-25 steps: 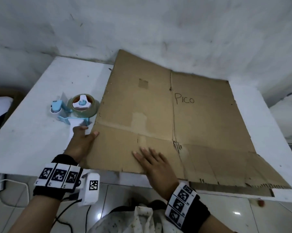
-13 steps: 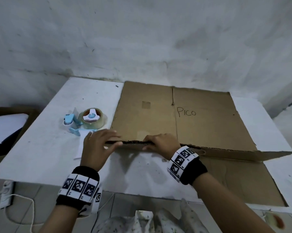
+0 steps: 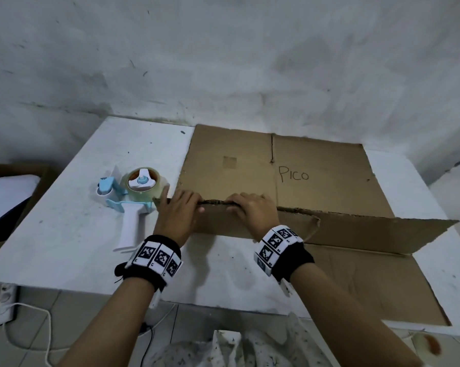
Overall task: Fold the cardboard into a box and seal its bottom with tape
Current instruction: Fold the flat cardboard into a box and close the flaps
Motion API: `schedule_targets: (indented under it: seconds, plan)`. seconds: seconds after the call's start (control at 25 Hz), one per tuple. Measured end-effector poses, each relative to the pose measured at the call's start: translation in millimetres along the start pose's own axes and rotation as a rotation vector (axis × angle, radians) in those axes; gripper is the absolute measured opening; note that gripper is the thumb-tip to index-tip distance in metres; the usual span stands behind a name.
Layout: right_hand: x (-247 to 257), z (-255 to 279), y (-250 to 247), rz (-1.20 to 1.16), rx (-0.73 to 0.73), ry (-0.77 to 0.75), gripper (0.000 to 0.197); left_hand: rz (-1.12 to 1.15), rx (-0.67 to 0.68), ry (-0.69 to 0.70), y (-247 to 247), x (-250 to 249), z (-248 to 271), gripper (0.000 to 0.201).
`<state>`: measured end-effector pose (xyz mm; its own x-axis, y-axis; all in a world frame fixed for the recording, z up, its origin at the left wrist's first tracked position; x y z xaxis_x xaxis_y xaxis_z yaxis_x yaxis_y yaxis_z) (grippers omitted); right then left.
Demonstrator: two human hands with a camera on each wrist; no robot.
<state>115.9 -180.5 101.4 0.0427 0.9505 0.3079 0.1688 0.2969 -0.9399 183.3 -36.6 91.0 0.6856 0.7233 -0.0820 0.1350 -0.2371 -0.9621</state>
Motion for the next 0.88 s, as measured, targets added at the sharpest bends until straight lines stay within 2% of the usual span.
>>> schedule_targets:
  seconds: [0.08,0.24,0.32,0.4,0.48,0.52,0.68,0.76,0.84,0.88]
  plan:
    - [-1.2,-4.7,0.8,0.016,0.036,0.026,0.031,0.025,0.058,-0.003,5.7,-12.6,-5.5,0.030]
    - [-16.3,6.2,3.0,0.200,0.120,0.134,0.046,0.085,0.122,-0.099,8.6,-13.3,-18.4,0.032]
    - [-30.0,12.6,-1.1,0.200,0.092,0.183,0.038,0.056,0.109,-0.076,9.0,-15.0,-19.1,0.030]
    - [-33.9,11.5,-4.8,0.133,0.102,0.188,0.030,0.054,0.123,-0.004,8.5,-37.6,-20.7,0.034]
    - [-33.3,9.9,-4.7,0.058,0.127,0.218,0.038,0.073,0.185,0.054,13.2,-71.8,-22.7,0.041]
    - [-34.2,14.5,-4.6,0.038,0.124,0.235,0.045,0.086,0.190,0.034,14.4,-83.8,-25.4,0.040]
    - [-69.7,63.0,-15.5,0.336,-0.071,0.269,0.057,0.113,0.134,-0.062,11.8,-92.2,-31.2,0.033]
    - [-93.0,82.4,-23.3,0.285,-0.060,0.289,0.061,0.095,0.173,0.027,12.6,-108.6,-30.4,0.036]
    - [-100.1,83.6,-29.3,0.115,-0.025,0.271,0.066,0.108,0.216,0.161,15.4,-144.2,-31.9,0.048]
    - [-103.2,81.1,-29.3,0.026,-0.026,0.279,0.067,0.120,0.224,0.174,17.7,-160.3,-34.4,0.051]
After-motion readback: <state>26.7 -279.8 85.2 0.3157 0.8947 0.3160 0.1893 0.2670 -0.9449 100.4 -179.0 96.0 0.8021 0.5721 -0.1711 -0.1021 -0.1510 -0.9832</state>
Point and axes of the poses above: each hand's wrist, its own z-axis away from the middle knuckle, its own y-axis out of the palm, x = y × z, the point moved 5 cm from there along -z, towards the middle knuckle, and after that the axes turned 3 degrees about -z, right-handed, at the moved point
